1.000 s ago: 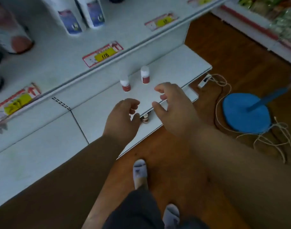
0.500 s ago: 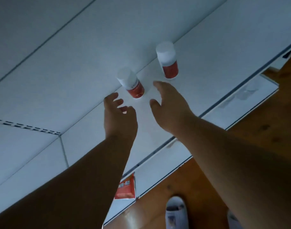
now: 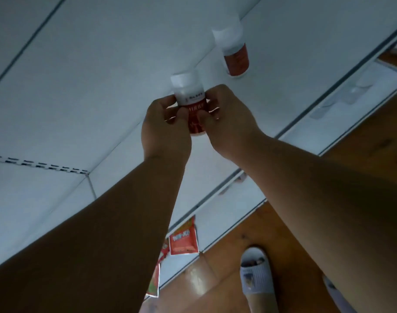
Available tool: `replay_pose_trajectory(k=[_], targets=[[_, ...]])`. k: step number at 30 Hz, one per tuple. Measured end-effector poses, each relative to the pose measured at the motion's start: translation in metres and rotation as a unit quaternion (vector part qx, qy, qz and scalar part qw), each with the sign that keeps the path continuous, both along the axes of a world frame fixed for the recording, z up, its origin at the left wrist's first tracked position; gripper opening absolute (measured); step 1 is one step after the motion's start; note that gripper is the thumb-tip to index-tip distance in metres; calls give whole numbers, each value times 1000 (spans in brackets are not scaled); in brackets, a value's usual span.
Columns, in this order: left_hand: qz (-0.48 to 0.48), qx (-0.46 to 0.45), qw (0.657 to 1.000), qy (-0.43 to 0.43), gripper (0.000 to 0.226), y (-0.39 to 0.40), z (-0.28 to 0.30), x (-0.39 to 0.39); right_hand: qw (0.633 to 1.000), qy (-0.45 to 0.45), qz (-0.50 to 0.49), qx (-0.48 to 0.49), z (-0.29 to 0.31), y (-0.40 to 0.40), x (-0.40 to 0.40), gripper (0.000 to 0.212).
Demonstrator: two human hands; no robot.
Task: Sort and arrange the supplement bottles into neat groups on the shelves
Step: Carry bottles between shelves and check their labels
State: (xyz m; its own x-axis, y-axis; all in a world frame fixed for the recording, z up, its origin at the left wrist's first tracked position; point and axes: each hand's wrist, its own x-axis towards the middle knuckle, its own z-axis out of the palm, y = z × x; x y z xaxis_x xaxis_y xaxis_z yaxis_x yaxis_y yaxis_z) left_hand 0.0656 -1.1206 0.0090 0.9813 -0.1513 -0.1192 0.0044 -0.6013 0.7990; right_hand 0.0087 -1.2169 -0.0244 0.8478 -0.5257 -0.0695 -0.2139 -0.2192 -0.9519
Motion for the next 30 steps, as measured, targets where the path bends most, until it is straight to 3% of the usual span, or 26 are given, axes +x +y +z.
replay_pose_trajectory(k=[5,9,13,17,21,27,30], targets=[[-14,-78,993,92,26,23,52,-70,997,47,52,44,67,-6,-84,40],[-30,-160,971,177,31,39,137,-143,991,58,113,35,164,-4,-149,65],[-10,-218,951,218,33,60,244,-227,982,79,164,48,284,6,-222,71],[-11,-257,940,223,35,96,322,-281,972,78,215,56,367,24,-267,68],[5,-280,943,178,33,144,374,-295,958,39,280,50,424,56,-263,57],[37,-331,937,106,33,238,432,-252,943,-27,329,43,482,146,-199,55],[29,-342,934,102,31,302,450,-217,931,-30,350,97,497,202,-156,51]])
